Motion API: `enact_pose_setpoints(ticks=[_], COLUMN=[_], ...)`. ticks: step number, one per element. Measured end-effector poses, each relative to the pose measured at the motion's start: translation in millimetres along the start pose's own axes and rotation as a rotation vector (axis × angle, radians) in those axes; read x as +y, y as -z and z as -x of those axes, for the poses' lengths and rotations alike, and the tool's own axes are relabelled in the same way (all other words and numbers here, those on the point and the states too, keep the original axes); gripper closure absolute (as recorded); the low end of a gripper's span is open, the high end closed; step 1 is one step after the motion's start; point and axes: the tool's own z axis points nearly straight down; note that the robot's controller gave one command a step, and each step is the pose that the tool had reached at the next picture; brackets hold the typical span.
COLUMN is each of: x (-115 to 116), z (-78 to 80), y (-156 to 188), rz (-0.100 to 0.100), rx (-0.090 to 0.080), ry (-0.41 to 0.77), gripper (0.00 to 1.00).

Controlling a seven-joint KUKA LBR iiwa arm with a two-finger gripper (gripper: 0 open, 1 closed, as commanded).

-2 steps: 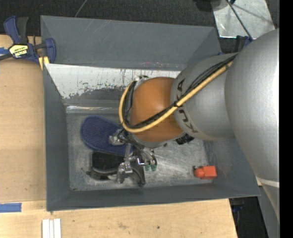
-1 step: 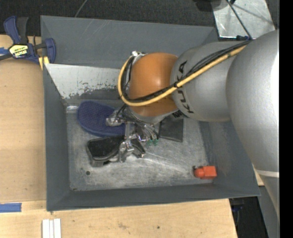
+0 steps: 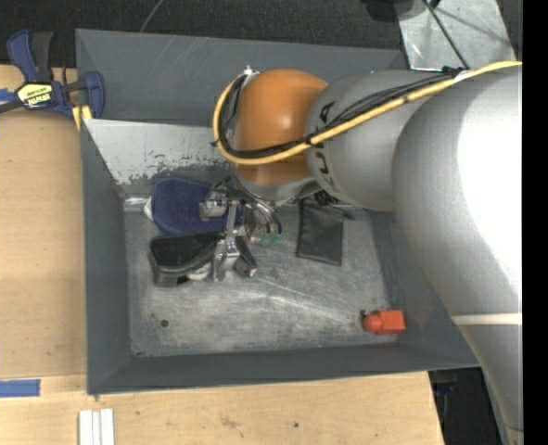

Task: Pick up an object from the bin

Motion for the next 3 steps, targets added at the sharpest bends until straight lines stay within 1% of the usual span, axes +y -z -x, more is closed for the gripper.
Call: enact_pose_setpoints(ticks=[1,2,3], x=[3,2,3], z=[-4.0,-1.5,-7.0], y=[2,6,27], rz=[-0.006,-0.006,-0.008], rx=[-0.015,-0.023,-0.020], ry=[0.008,0.008,0.013], gripper=[0.00,1.00,1.00])
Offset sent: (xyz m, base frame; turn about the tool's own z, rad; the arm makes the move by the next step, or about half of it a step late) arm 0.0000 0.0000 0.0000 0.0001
